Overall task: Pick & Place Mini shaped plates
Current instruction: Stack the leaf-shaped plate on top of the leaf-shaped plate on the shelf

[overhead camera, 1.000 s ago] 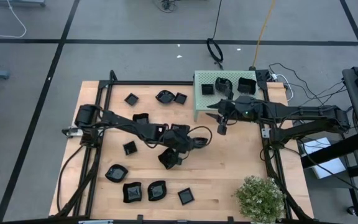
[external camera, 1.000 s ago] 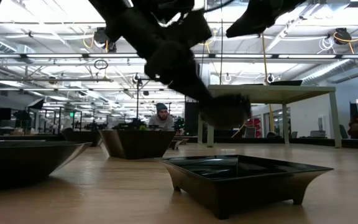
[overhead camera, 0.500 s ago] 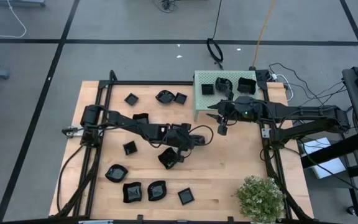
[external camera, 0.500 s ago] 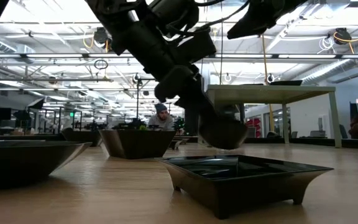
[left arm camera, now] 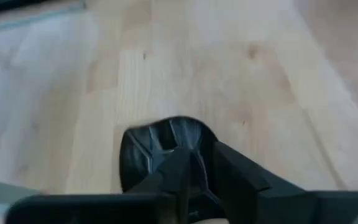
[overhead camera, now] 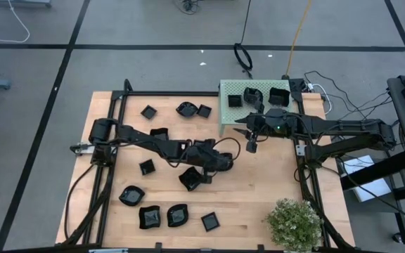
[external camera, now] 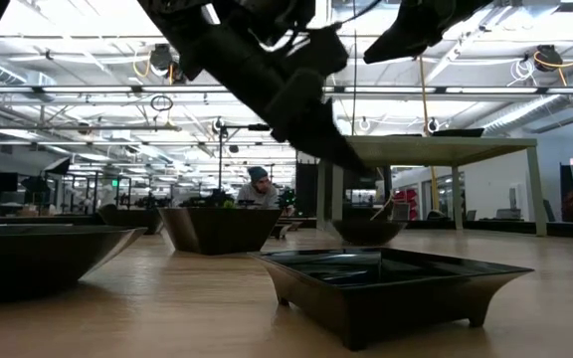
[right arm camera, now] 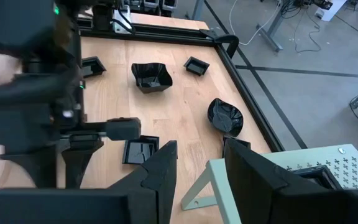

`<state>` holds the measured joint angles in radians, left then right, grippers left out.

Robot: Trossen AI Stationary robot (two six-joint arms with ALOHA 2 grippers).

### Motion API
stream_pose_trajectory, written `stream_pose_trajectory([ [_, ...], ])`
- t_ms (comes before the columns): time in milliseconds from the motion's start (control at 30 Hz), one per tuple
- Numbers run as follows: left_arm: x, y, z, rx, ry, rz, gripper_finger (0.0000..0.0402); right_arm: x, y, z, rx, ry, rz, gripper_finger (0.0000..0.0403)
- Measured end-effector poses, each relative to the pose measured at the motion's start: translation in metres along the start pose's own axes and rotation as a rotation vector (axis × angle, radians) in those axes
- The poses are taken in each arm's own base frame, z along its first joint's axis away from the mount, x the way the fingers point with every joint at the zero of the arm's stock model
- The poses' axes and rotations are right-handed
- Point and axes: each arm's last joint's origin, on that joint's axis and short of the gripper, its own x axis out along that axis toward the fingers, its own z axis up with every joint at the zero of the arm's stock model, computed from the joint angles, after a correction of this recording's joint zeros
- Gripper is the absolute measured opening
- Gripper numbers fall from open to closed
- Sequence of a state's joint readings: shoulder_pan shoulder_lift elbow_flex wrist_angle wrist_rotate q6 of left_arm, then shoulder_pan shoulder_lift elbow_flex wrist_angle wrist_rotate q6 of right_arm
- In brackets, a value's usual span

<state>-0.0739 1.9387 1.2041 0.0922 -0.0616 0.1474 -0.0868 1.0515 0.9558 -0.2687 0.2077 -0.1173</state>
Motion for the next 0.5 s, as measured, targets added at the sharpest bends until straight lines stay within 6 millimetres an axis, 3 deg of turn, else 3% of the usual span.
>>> stream_pose_trajectory([
  [100,-0.01,0.002,0.007,-0.024,-0.021,0.003,0.0132,0.0,0.0,0.0,-0.001,0.004,0.0,0.0125],
  [233,-0.038,0.006,0.024,-0.156,-0.045,0.005,0.0176,0.0,0.0,-0.002,0.0,0.017,0.002,0.0125],
  [500,-0.109,0.012,0.034,-0.509,0.084,0.008,0.0197,-0.001,0.013,-0.011,0.071,0.115,0.083,0.0125],
])
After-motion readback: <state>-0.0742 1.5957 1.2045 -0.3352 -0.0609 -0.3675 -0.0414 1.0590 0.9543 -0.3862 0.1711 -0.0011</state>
